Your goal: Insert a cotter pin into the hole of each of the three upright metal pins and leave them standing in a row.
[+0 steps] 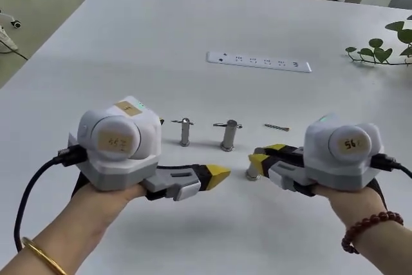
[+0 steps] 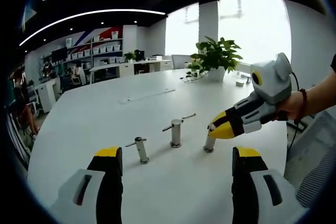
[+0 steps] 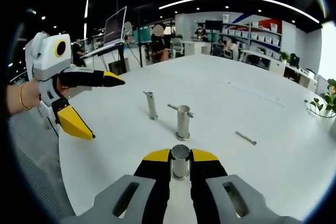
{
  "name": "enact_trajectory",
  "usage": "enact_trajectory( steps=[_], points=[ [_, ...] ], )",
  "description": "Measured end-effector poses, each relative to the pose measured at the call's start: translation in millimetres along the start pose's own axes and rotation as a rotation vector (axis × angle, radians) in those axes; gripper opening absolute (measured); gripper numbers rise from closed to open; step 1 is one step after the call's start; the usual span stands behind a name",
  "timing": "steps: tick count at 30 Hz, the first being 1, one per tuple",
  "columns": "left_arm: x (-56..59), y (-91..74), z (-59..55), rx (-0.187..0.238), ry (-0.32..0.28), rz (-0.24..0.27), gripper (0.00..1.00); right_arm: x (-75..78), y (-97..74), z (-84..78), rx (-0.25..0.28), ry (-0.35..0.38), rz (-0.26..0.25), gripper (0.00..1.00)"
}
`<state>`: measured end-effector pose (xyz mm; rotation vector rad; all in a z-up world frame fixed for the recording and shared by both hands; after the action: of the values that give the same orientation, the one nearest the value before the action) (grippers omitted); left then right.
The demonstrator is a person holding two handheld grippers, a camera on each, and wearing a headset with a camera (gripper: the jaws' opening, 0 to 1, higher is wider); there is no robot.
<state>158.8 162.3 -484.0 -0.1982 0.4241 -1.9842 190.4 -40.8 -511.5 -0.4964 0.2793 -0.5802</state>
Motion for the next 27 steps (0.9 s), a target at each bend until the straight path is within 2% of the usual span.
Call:
enact_trajectory(
  steps=[5, 9, 13, 17, 22, 27],
  points=[
    [1.0, 0.1, -0.3, -0.003, 0.002, -0.004, 0.84, -1.6, -0.2, -0.3, -0.005, -0.013, 0.005, 0.08],
    [1.0, -0.2, -0.7, -0.005, 0.004, -0.004, 0.84, -1.1, -0.4, -1.3, 0.006, 0.014, 0.016, 0.09],
    [1.3, -0.3, -1.3, -0.009, 0.008, -0.005, 0.84, -1.9, -0.4, -2.4, 0.013, 0.006, 0.017, 0.09],
    [0.9, -0.3, -2.1, -0.015, 0.015, -0.002, 0.84, -2.9, -0.2, -4.8, -0.011, -0.006, 0.031, 0.11],
    [0.5, -0.1, -2.2, -0.013, 0.018, -0.001, 0.84, -2.5, -4.6, -0.5, -0.005, -0.015, 0.046, 0.16],
    [0.2, 0.5, -2.6, -0.018, 0.017, -0.002, 0.84, 4.8, -13.9, 7.1, 0.003, -0.014, 0.051, 0.17]
  ],
)
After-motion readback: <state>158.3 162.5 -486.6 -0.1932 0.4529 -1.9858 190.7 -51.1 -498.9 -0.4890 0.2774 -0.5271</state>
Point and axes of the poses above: the centre of the closed fingertips' face, and the gripper's own axes: y roughly forward along the fingers, x roughly to its right, z roughly out of its top, the point moved 9 cm from there along -y, roughly backward along the fingers, and after that the axes turned 13 degrees about z, right-handed, at the moved point
